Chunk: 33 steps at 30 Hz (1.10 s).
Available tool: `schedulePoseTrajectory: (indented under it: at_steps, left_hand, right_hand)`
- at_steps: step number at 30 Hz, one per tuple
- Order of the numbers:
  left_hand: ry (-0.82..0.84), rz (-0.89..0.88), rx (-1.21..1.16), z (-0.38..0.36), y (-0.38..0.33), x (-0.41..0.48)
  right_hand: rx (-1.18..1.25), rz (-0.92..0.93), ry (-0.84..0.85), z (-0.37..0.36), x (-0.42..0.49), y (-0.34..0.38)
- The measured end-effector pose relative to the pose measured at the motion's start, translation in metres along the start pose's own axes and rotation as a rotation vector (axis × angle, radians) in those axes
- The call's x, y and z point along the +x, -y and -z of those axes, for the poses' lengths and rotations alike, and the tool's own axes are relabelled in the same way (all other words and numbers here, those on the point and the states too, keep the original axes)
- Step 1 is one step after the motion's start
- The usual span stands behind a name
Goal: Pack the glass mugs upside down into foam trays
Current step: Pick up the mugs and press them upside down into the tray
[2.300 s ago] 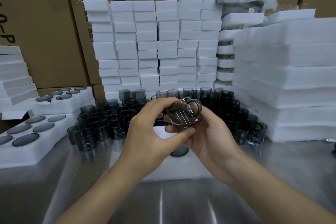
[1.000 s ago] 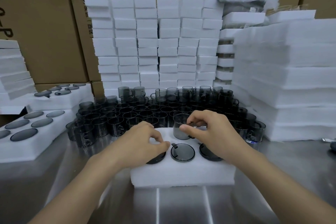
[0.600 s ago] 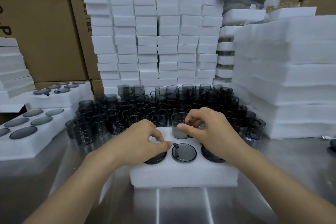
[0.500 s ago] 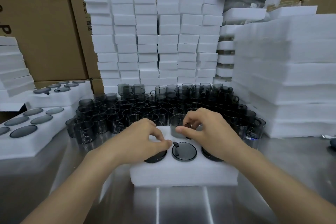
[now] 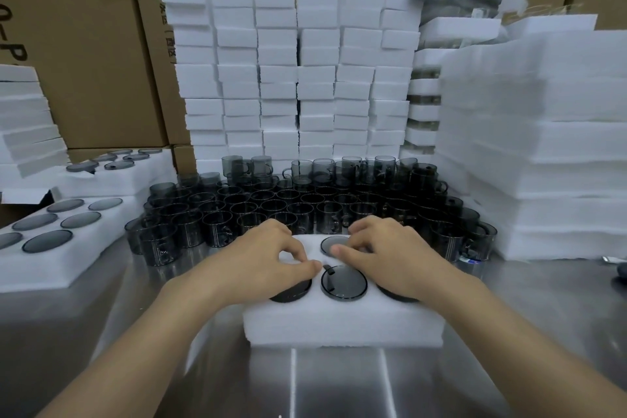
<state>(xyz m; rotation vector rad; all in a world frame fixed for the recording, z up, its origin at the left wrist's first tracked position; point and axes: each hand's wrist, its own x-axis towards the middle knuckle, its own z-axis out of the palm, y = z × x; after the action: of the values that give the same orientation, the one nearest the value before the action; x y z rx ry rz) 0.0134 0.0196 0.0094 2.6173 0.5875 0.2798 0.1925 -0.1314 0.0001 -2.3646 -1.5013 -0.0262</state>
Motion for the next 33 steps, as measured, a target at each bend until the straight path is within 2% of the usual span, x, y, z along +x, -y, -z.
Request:
schedulePoseTrajectory:
  at_steps: [5,8,11,14,17,19,22,27,30,33]
  left_hand:
    - [0.004,-0.001,0.011,0.002,-0.002,-0.001]
    - [-0.001,0.004,0.023,0.000,0.001,0.001]
    - [-0.007,0.023,0.006,-0.002,0.004,0.003]
    - [-0.079,0.012,0.019,-0.004,0.007,0.005]
    - [-0.183,0.003,0.027,-0.006,0.011,0.008]
    - [-0.245,0.010,-0.045,-0.007,0.015,0.012]
    - [-0.339,0.023,-0.184,-0.011,0.020,0.016]
    - [-0.369,0.041,-0.287,-0.016,0.024,0.020]
    - [-0.375,0.040,-0.295,-0.018,0.024,0.020]
    - [-0.387,0.017,-0.282,-0.016,0.023,0.017]
  right_hand:
    - [0.144,0.010,-0.126,0.003,-0.006,-0.001]
    - [0.034,0.000,-0.065,0.001,-0.003,0.000]
    - [0.095,0.029,-0.085,0.001,-0.002,-0.004]
    - [0.207,-0.026,-0.326,0.010,0.000,-0.023]
    - [0.128,-0.184,-0.510,0.021,0.004,-0.058]
    - [0.044,-0.301,-0.507,0.026,0.005,-0.081]
    - [-0.030,-0.415,-0.367,0.023,0.004,-0.101]
    - [-0.109,-0.478,-0.205,0.008,0.003,-0.104]
    - [-0.131,-0.454,-0.265,0.007,0.003,-0.095]
    - [-0.056,-0.357,-0.462,0.017,0.002,-0.076]
